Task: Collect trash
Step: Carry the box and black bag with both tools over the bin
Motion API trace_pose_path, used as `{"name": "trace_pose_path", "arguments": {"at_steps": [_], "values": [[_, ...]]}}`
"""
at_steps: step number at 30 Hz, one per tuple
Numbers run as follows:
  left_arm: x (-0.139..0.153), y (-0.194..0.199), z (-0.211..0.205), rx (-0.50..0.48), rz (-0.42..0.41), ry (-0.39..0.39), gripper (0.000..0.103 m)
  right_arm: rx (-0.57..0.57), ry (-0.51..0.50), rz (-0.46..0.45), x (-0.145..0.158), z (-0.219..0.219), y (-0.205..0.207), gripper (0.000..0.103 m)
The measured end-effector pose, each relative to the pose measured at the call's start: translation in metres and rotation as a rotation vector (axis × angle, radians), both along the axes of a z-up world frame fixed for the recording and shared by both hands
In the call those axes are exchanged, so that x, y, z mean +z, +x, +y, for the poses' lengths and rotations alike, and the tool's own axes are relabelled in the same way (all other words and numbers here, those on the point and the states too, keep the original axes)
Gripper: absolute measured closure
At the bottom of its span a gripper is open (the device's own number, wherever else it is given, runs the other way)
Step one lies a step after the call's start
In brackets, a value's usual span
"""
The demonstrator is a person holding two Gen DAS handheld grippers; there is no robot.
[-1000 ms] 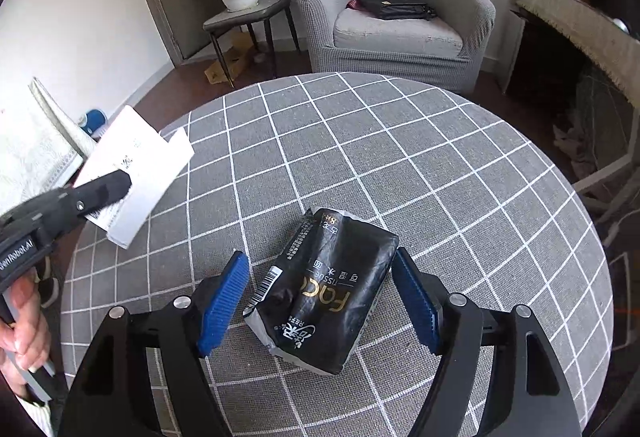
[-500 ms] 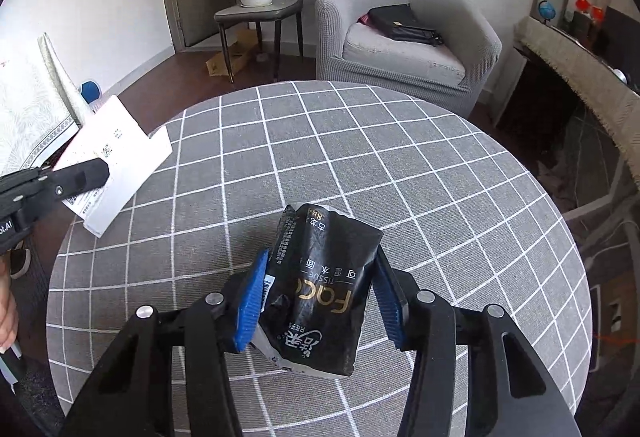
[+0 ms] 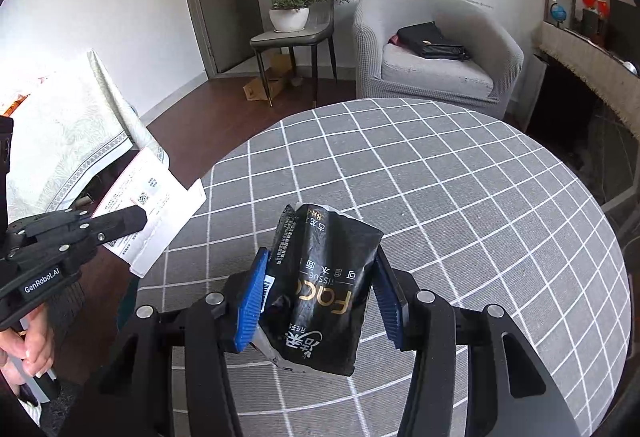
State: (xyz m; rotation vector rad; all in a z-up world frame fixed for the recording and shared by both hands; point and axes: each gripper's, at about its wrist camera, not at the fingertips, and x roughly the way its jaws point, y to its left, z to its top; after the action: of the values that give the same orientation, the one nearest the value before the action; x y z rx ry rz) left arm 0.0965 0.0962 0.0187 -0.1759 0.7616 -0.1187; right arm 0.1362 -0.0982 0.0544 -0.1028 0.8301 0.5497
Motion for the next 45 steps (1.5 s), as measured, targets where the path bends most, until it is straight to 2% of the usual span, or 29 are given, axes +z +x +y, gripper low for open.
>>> {"name": "trace_pose_path", "arguments": {"at_steps": [11,21,32,45], "values": [[-0.006,-0.050,0.043,0.050,0.004,0.009,0.100,0.061,0.055,0.002,0.003,0.036,-0.042,0.052],[-0.025,-0.070,0.078,0.097,0.039,0.044,0.100,0.143,0.077,0.012,0.000,0.077,-0.064,0.052],[-0.069,-0.068,0.116,0.137,0.141,0.076,0.100,0.190,0.108,0.039,-0.004,0.106,-0.070,0.052],[-0.119,-0.071,0.144,0.126,0.267,0.089,0.100,0.277,0.071,0.112,-0.028,0.175,-0.068,0.052]]}}
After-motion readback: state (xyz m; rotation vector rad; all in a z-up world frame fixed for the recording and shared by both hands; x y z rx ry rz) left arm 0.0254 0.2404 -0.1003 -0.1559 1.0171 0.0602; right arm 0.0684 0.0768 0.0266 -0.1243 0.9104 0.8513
